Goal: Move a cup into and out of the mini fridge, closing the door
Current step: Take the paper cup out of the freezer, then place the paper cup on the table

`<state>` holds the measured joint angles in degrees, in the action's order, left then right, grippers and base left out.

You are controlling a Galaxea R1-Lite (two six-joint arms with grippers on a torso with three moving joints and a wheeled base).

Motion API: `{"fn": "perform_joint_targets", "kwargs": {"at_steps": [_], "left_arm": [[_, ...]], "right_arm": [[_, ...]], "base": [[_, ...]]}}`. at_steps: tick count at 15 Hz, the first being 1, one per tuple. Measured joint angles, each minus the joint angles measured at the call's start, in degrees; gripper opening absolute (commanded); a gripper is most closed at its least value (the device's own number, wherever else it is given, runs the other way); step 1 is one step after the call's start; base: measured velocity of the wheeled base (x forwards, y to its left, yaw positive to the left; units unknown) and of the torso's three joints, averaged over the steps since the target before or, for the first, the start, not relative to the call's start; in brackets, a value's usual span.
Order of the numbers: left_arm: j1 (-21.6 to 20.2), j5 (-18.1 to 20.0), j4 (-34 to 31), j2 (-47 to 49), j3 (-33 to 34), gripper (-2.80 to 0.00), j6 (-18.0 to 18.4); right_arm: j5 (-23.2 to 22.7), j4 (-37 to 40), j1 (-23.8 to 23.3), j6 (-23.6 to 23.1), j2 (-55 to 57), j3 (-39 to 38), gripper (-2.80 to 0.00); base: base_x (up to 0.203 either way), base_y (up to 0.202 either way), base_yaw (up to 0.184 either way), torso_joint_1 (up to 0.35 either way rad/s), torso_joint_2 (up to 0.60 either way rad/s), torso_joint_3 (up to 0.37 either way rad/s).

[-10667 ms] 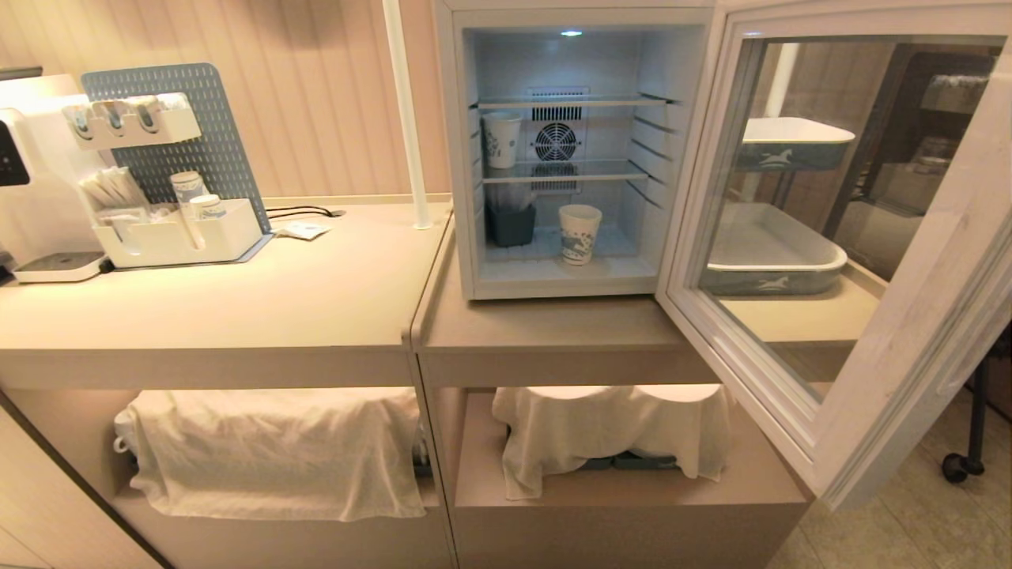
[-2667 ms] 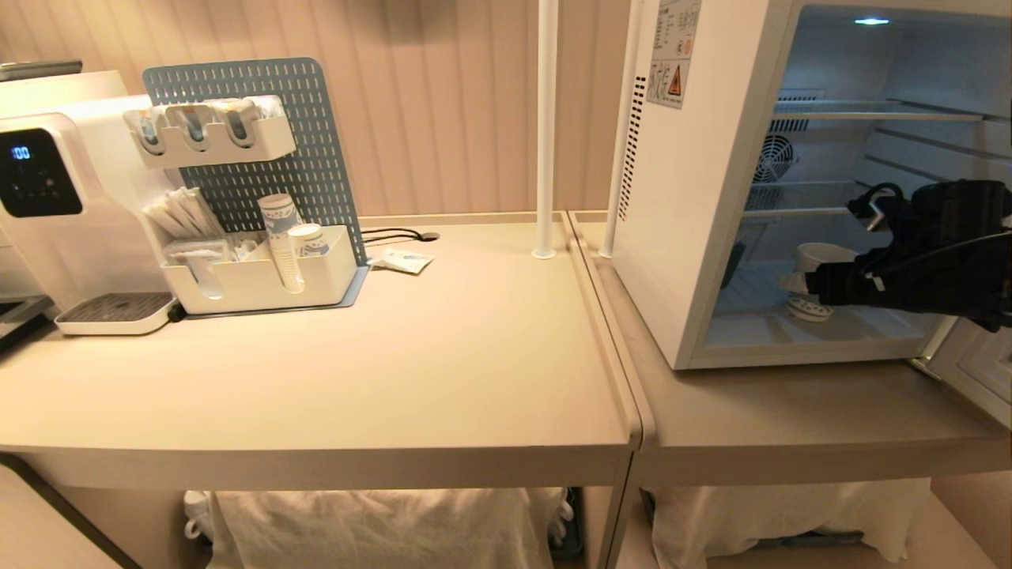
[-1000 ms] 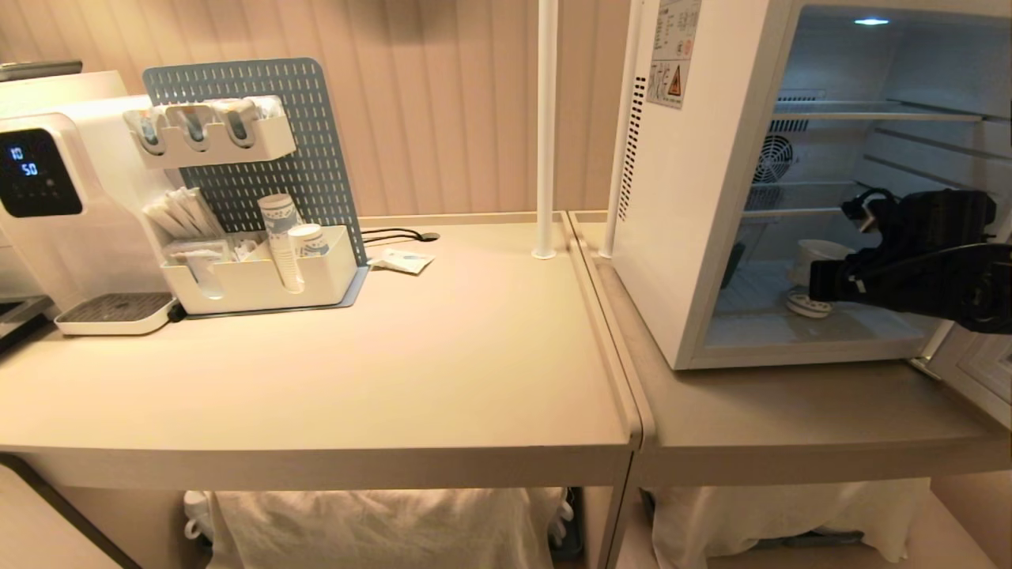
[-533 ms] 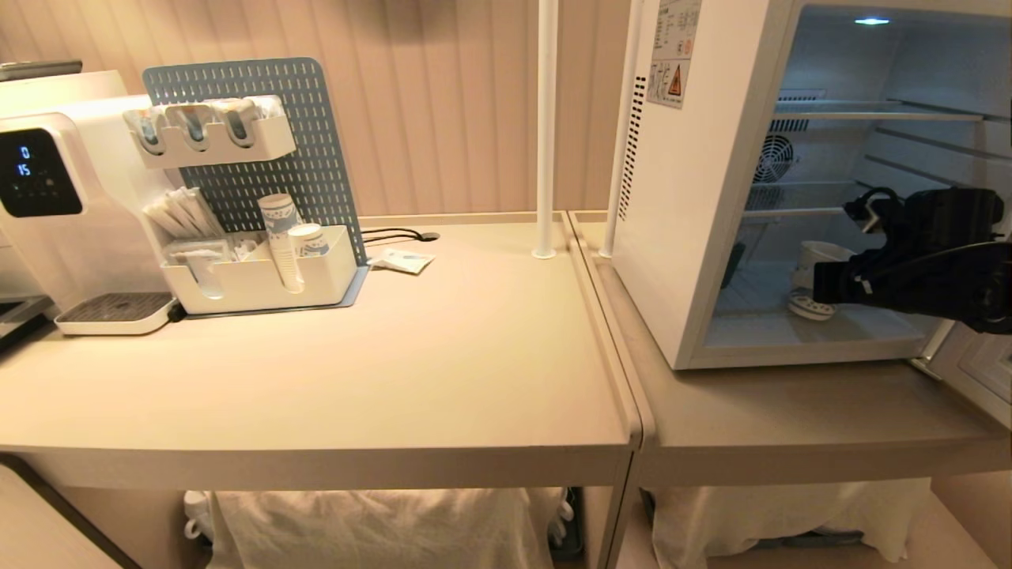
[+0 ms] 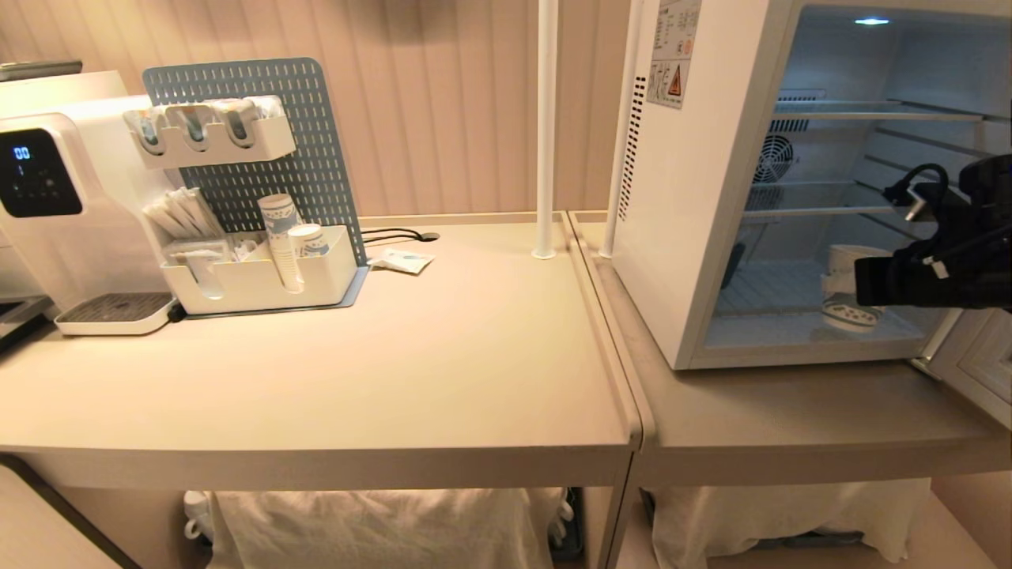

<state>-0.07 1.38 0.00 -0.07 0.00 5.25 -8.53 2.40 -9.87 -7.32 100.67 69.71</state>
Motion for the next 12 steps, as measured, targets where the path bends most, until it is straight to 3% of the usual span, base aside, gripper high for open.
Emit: {"fn": "perform_joint_targets", "kwargs": {"at_steps": [3, 5, 8, 12], "left_arm": [[0.0, 0.0, 0.0, 0.0, 0.0, -2.80, 0.0], [0.0, 0.0, 0.0, 0.0, 0.0, -2.80, 0.0], [0.0, 0.0, 0.0, 0.0, 0.0, -2.80, 0.0], [0.0, 0.0, 0.0, 0.0, 0.0, -2.80, 0.0]], "right_arm": [[-1.5, 17.2, 0.7, -0.6, -9.3, -1.5, -2.80], [-1.8, 24.1, 1.7, -0.7, -17.4, -6.2, -2.80], [-1.2, 24.4, 4.4, -0.7, -32.3, -20.2, -2.80], [2.3, 17.2, 6.6, 0.3, -56.3, -42.1, -2.80]], "base": [[0.000, 0.000, 0.000, 0.000, 0.00, 0.000], [0.000, 0.000, 0.000, 0.000, 0.00, 0.000], [0.000, 0.000, 0.000, 0.000, 0.00, 0.000], [0.000, 0.000, 0.000, 0.000, 0.00, 0.000]]}}
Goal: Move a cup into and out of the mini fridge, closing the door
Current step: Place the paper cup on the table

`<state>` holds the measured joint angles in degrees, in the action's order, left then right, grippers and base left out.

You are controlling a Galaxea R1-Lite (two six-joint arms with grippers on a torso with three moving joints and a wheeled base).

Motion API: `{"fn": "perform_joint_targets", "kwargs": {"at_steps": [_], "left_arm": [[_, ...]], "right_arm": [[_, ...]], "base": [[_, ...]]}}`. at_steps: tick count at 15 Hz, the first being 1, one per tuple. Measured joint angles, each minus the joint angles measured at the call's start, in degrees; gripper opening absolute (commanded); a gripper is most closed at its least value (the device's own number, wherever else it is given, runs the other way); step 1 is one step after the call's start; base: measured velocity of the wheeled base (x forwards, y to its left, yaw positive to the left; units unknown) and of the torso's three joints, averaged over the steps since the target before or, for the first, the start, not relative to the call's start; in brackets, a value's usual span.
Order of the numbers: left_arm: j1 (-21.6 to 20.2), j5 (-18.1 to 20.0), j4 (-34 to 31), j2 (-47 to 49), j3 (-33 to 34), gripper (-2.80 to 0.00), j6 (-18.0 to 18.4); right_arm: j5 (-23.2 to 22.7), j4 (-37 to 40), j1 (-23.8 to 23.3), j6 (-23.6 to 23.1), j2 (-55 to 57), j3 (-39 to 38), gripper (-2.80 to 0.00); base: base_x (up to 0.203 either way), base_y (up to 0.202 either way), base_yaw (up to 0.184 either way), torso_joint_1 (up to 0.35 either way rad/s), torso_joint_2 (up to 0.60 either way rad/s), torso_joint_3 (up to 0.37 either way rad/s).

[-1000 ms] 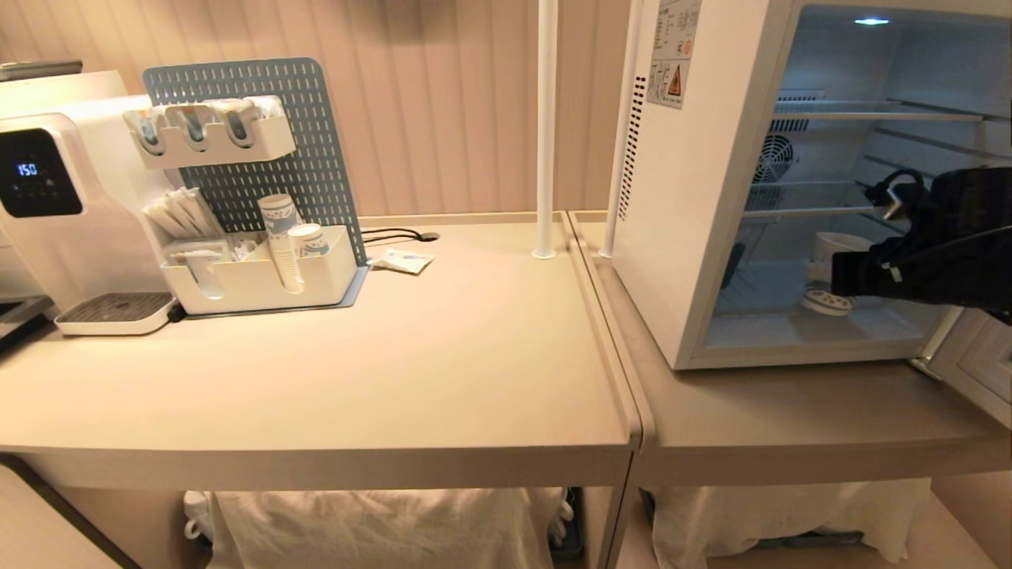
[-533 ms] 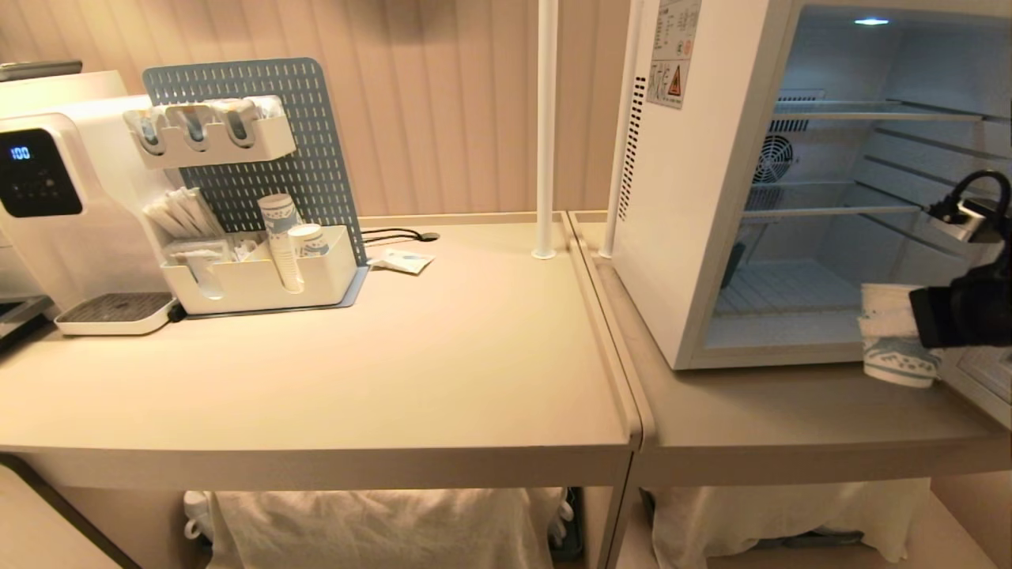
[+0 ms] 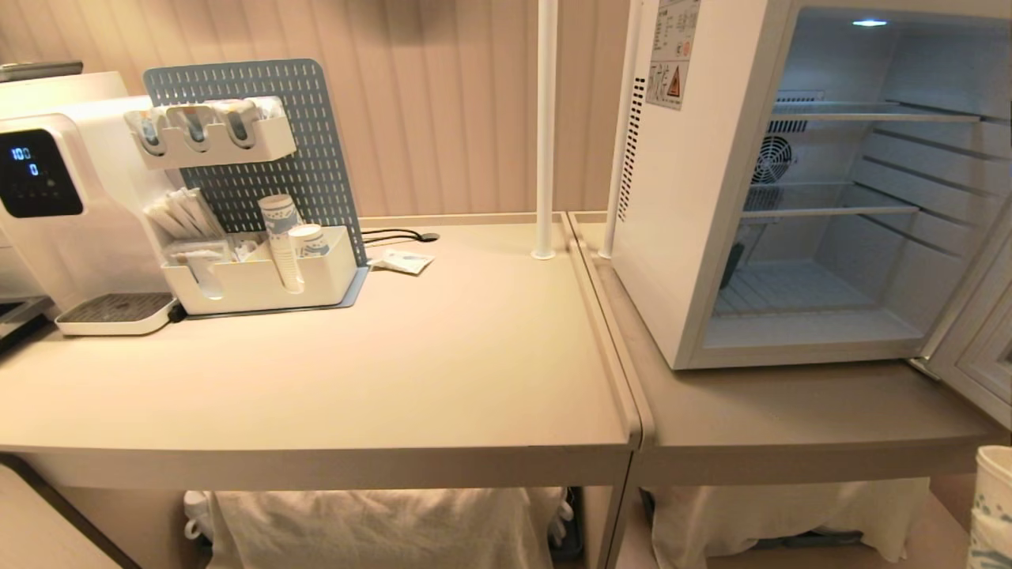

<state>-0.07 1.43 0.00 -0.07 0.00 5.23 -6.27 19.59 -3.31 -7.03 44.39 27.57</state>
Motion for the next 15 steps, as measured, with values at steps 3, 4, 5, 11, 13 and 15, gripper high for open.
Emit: {"fn": "perform_joint_targets", "kwargs": {"at_steps": [3, 4, 5, 11, 13, 15], "left_arm": [[0.0, 0.0, 0.0, 0.0, 0.0, -2.80, 0.0], [0.0, 0.0, 0.0, 0.0, 0.0, -2.80, 0.0], [0.0, 0.0, 0.0, 0.0, 0.0, -2.80, 0.0], [0.0, -0.1, 0.0, 0.0, 0.0, -2.80, -0.1], [0.0, -0.1, 0.0, 0.0, 0.0, -2.80, -0.2], [0.0, -0.3, 0.0, 0.0, 0.0, -2.80, -0.8]], "right_arm": [[0.8, -2.5, 0.3, 0.3, -15.3, -11.2, -2.80], [0.7, -3.1, 0.0, 0.1, -19.6, -13.5, -2.80], [0.7, -5.0, -0.1, -0.5, -22.6, -16.1, -2.80], [0.9, -27.3, -0.4, -6.3, -28.5, -26.9, -2.80], [-0.1, -22.2, 1.4, -6.9, -31.4, -25.9, -2.80], [0.5, -12.9, 2.7, -4.2, -37.0, -23.4, -2.80]], "base": [[0.000, 0.000, 0.000, 0.000, 0.00, 0.000], [0.000, 0.000, 0.000, 0.000, 0.00, 0.000], [0.000, 0.000, 0.000, 0.000, 0.00, 0.000], [0.000, 0.000, 0.000, 0.000, 0.00, 0.000], [0.000, 0.000, 0.000, 0.000, 0.00, 0.000], [0.000, 0.000, 0.000, 0.000, 0.00, 0.000]]}}
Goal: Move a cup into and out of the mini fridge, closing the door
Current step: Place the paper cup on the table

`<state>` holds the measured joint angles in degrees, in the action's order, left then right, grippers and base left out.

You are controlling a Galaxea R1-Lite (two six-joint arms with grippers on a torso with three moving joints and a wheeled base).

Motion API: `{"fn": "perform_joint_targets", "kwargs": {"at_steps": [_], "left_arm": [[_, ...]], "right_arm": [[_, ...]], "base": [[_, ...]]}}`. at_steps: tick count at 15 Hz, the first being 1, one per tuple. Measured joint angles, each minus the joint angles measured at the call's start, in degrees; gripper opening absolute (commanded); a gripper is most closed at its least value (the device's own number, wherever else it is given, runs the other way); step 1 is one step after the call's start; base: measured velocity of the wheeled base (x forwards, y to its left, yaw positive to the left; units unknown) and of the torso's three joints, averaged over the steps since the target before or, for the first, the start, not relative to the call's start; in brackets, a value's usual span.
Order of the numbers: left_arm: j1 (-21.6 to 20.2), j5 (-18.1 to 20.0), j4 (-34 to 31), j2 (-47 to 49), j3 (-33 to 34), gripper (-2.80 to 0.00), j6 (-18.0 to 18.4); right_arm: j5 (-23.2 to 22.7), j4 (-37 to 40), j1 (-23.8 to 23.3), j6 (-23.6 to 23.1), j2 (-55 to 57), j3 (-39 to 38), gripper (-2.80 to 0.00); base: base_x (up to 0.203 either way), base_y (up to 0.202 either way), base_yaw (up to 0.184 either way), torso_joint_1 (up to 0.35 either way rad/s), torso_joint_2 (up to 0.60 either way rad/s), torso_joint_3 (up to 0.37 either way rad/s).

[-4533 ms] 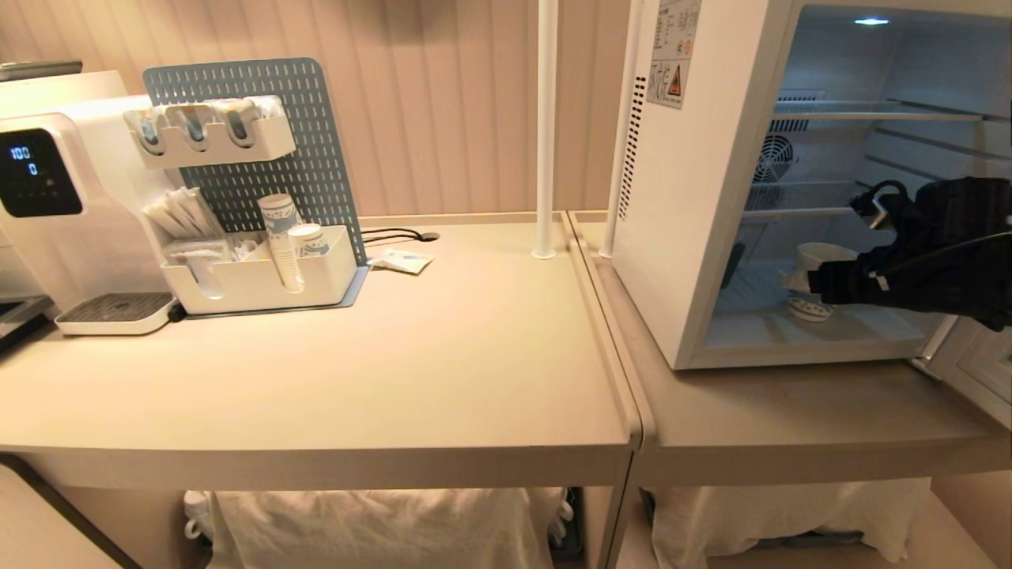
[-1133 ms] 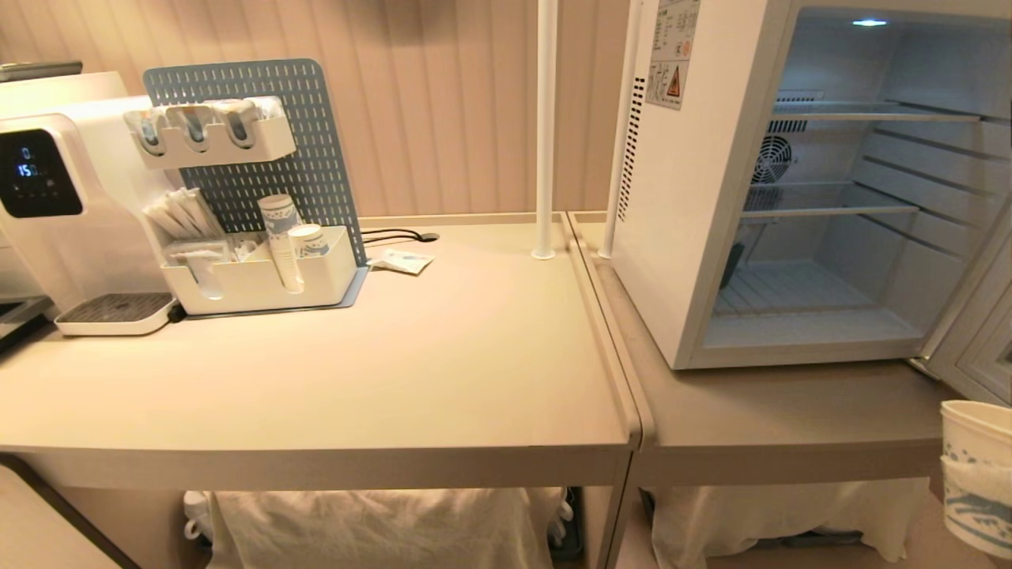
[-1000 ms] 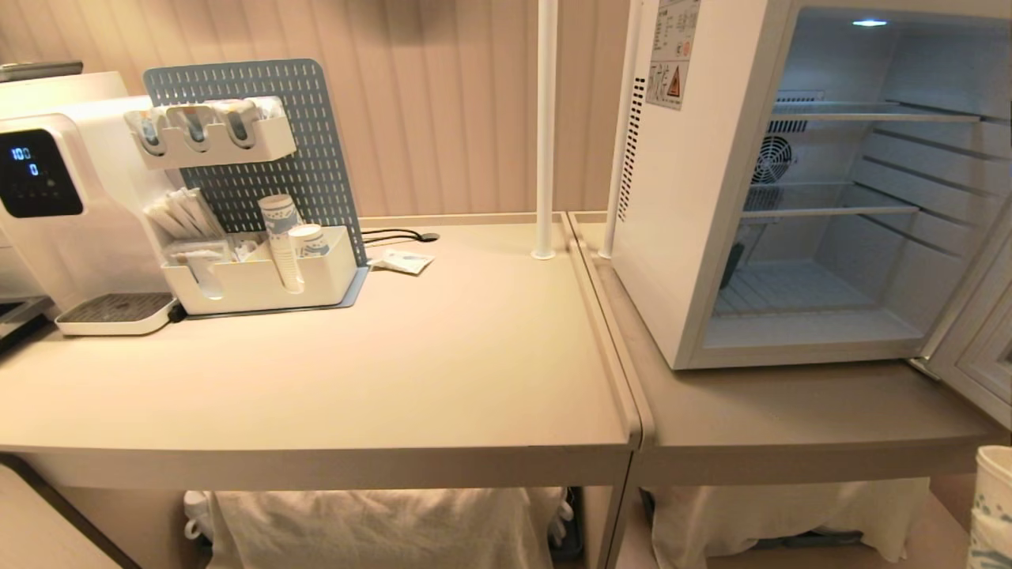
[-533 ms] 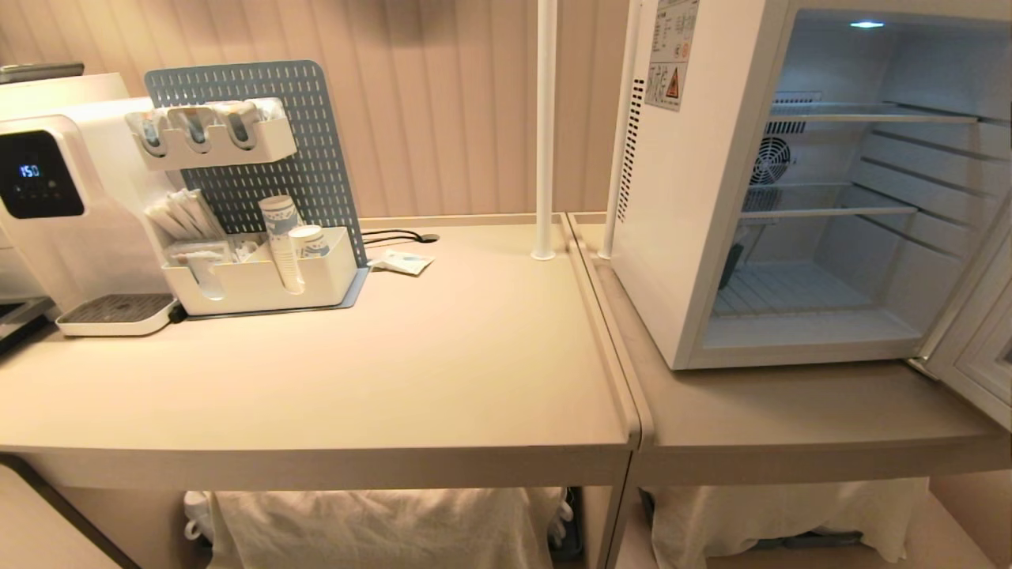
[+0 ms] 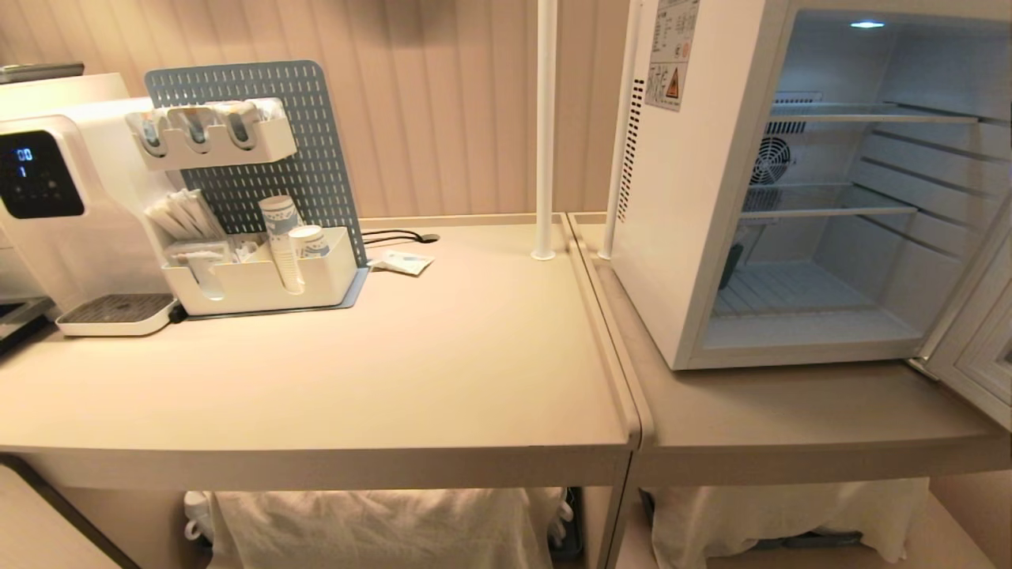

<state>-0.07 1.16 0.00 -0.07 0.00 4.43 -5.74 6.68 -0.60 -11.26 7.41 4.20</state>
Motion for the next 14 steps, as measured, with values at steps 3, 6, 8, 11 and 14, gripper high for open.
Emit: {"fn": "perform_joint_targets", "kwargs": {"at_steps": [3, 6, 8, 11, 14], "left_arm": [[0.0, -0.2, 0.1, 0.0, 0.0, -2.80, -1.7], [0.0, -0.3, 0.1, 0.0, 0.0, -2.80, -2.2], [0.0, -0.3, 0.1, 0.0, 0.0, -2.80, -2.3], [0.0, -0.4, 0.0, 0.0, 0.0, -2.80, -2.2], [0.0, -0.4, -0.2, 0.0, 0.0, -2.80, 0.7]], "right_arm": [[1.4, 5.5, 0.9, 2.1, -5.3, 1.7, -2.80], [1.3, 5.7, 1.0, 1.7, -7.0, 1.9, -2.80], [1.1, 5.5, 1.0, 1.7, -7.4, 1.9, -2.80], [1.3, 5.6, 1.0, 1.6, -7.5, 1.9, -2.80], [1.2, 5.5, 1.0, 1.7, -7.5, 1.9, -2.80]], "base": [[0.000, 0.000, 0.000, 0.000, 0.00, 0.000], [0.000, 0.000, 0.000, 0.000, 0.00, 0.000], [0.000, 0.000, 0.000, 0.001, 0.00, 0.015], [0.000, 0.000, 0.000, 0.000, 0.00, 0.000], [0.000, 0.000, 0.000, 0.000, 0.00, 0.000]]}}
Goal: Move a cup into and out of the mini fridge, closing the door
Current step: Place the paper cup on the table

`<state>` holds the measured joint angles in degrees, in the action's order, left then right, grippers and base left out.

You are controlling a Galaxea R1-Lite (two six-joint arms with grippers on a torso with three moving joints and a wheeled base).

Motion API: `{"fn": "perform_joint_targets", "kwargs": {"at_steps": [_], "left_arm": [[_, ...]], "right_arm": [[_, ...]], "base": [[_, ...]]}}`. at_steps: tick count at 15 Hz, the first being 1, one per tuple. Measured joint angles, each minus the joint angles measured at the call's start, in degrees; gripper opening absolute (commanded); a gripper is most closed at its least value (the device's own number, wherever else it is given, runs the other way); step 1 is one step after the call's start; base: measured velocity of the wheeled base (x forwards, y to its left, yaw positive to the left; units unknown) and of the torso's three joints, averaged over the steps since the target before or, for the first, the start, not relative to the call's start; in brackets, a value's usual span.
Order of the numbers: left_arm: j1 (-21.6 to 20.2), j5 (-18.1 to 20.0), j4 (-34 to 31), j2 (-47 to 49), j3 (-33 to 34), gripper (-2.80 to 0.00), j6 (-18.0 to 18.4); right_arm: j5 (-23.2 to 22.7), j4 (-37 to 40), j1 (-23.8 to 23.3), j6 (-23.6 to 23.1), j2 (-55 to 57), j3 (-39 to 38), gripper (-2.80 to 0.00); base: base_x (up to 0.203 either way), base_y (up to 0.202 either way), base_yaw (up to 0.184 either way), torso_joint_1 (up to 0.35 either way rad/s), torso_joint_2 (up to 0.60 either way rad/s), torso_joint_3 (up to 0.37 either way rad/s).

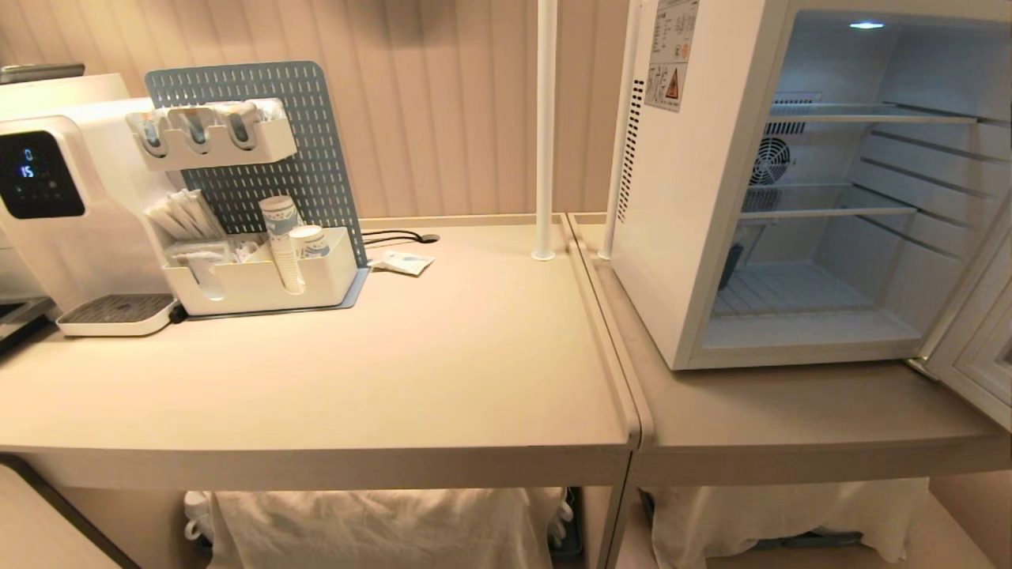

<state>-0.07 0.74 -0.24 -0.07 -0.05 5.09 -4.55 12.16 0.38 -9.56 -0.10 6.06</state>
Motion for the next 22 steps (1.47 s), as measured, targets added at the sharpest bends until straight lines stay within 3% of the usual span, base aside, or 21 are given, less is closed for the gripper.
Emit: {"fn": "perform_joint_targets", "kwargs": {"at_steps": [2, 7, 22], "left_arm": [[0.0, -0.1, 0.1, 0.0, 0.0, -2.80, -0.1], [0.1, -0.7, 0.2, 0.0, 0.0, -2.80, -5.4], [0.0, -0.6, 0.4, 0.0, 0.0, -2.80, -5.2]], "right_arm": [[0.0, 0.0, 0.0, 0.0, 0.0, 0.0, -2.80], [-0.2, 0.0, 0.0, 0.1, 0.0, 0.0, -2.80], [-0.2, 0.0, 0.0, 0.1, 0.0, 0.1, -2.80]], "base": [[0.000, 0.000, 0.000, 0.000, 0.00, 0.000], [0.000, 0.116, -0.001, 0.003, 0.00, 0.001], [0.000, 0.190, 0.000, 0.002, 0.00, 0.002]]}}
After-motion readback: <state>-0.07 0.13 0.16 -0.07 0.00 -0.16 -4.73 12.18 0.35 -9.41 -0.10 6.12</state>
